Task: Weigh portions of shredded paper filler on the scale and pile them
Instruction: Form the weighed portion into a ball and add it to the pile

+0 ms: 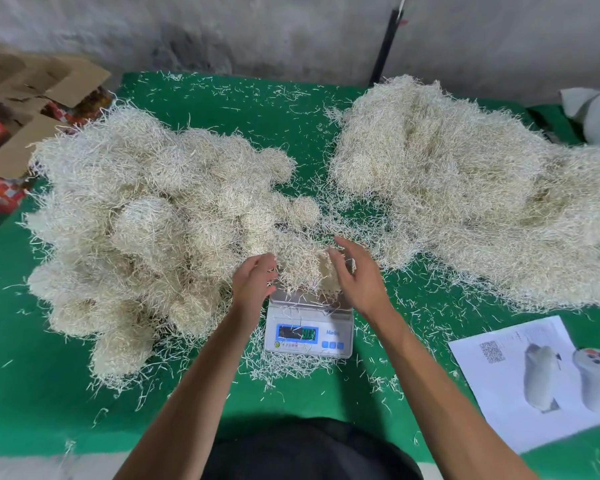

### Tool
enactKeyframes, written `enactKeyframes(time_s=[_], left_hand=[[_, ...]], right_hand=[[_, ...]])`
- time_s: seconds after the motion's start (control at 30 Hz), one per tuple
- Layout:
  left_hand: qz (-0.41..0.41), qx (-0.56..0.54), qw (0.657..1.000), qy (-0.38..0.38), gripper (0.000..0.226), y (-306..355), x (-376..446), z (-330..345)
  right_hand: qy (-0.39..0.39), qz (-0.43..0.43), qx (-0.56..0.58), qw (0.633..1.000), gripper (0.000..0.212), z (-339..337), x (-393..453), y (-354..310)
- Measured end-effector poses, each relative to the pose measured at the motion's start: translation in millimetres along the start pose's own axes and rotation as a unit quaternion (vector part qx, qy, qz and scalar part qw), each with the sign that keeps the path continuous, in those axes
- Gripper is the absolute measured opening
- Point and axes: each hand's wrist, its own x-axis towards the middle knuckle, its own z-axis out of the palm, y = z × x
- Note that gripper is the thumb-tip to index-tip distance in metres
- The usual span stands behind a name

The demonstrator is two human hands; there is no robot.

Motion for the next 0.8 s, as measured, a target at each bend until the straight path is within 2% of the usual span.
enactKeyframes(time_s=[0.23,0.4,0.6,0.8], left_hand=[[0.032,-0.011,0.999,0.021,0.005,-1,-2,-1],[0.045,-0.004,0.999,0.007,0.006,1,-3,-1],[0.077,0.048,0.996,0.021,0.004,7,2,1],[0.088,0.085,0.992,0.008,0.031,20,15,8]], right_hand=[[0.007,0.024,0.032,0.999,0.052,10,-4,2],[0.017,0.043,0.05,0.998,0.053,11,2,2],[0.072,0.063,0.014,0.995,0.056,13,3,8],[0.104,0.069,0.017,0.992,0.033,15,3,16]])
